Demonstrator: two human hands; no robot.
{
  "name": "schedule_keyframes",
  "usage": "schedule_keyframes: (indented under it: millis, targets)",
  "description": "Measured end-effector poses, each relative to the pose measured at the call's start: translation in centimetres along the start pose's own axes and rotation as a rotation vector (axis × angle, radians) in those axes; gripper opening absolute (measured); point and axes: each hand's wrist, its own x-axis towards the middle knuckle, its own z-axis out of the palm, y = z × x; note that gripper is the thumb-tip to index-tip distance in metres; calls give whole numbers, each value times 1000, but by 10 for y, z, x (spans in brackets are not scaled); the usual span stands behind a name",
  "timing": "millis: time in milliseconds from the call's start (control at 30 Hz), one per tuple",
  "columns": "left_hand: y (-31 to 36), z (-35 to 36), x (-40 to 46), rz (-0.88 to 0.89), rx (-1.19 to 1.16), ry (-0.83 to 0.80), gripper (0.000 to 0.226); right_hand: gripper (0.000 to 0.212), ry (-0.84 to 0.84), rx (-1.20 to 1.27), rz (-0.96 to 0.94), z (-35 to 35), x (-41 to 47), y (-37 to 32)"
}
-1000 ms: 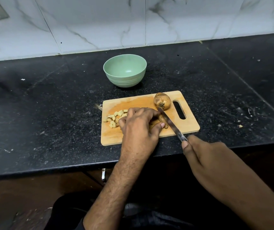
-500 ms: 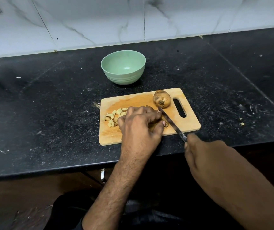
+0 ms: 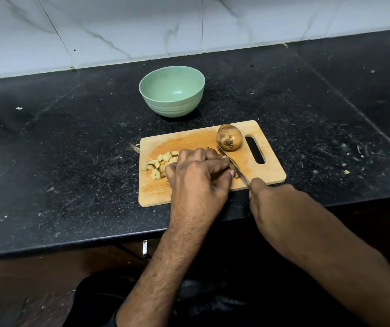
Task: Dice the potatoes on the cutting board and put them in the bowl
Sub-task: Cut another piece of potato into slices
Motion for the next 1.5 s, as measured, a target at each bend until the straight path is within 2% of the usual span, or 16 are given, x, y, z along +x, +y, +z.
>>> schedule_keyframes:
  millis: [100,200,300,533,767,1000,1500]
  targets:
    - [0,0,-1,-3,2,3,24,11,-84,9,-4,-1,-18,10]
    - [-1,0,-1,-9,0,1,24,19,-182,2,40,-5,-36,17]
    - [-1,1,-1,-24,-6,-1,25,18,-214,20,58,-8,-48,23]
    - [2,-2,-4,-21,-21,-13,32,30,-171,55,65,-25,-61,29]
    - [8,-1,-5,21,107,-40,39,33,68,183,3,-12,-35,30]
    - [7,0,-1,-4,75,-31,35,32,104,277,-40,3,-22,33]
    - [8,4,-3,-77,3,-6,34,34,95,231,-9,-6,-27,32]
